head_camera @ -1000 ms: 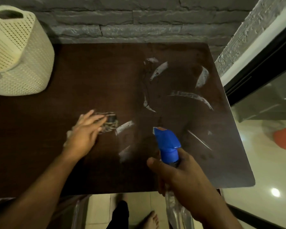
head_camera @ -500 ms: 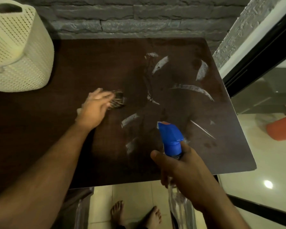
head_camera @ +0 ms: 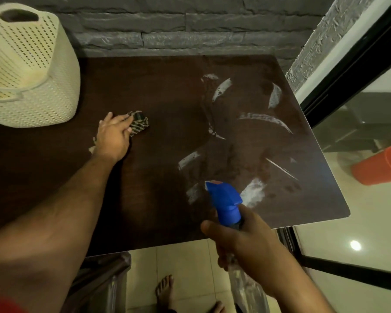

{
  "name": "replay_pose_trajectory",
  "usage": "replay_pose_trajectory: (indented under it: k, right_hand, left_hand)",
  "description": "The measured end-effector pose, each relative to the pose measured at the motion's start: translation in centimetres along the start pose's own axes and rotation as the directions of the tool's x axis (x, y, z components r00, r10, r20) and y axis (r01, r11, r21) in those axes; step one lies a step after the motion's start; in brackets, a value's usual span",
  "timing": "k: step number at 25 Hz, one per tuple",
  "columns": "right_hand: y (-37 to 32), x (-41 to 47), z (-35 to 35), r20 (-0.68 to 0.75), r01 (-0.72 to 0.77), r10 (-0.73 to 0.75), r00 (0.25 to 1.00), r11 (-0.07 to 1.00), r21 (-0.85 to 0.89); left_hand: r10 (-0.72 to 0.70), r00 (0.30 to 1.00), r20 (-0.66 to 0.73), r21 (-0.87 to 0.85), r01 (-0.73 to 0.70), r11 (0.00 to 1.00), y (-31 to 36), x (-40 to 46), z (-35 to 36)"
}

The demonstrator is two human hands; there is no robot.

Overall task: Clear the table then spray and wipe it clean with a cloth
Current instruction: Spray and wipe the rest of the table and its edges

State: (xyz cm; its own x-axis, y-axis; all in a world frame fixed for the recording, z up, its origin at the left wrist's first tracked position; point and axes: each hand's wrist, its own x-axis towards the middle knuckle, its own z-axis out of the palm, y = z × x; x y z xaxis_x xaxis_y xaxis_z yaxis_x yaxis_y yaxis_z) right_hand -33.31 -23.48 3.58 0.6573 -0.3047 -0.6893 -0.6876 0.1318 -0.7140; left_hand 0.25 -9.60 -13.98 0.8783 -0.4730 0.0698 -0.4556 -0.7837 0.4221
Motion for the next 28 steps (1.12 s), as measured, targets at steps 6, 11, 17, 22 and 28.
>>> replay_pose_trajectory:
  k: [6, 11, 17, 22, 28]
  right_hand:
    - [0.8, 1.1, -1.3, -0.208, 0.087, -0.081, 0.975, 0.996, 0.022]
    - [3.3, -0.9, -0.9, -0.03, 0.013, -0.015, 0.999, 0.999, -0.053]
    - [5.9, -2.9, 0.2, 0.078, -0.07, 0.079, 0.994, 0.992, -0.105]
    - [5.7, -2.8, -0.7, 0.085, 0.0, 0.01, 0.996, 0.994, -0.113]
    - [4.3, -2.8, -3.0, 0.067, 0.091, -0.089, 0.994, 0.996, -0.019]
  left_hand:
    - [-0.009, 1.0, 0.006, 0.01, 0.009, 1.0, 1.1, -1.9, 0.2]
    - [0.014, 1.0, -0.015, -0.022, -0.014, 1.0, 2.1, -5.6, 0.7]
    - [-0.002, 0.999, -0.047, -0.028, 0.001, 1.0, 3.0, -8.4, 1.1]
    - [-0.014, 0.999, -0.039, -0.02, 0.013, 1.0, 4.9, -10.5, 1.4]
    - [0.391, 0.906, 0.16, -0.097, -0.38, 0.92, 3.6, -19.0, -0.3]
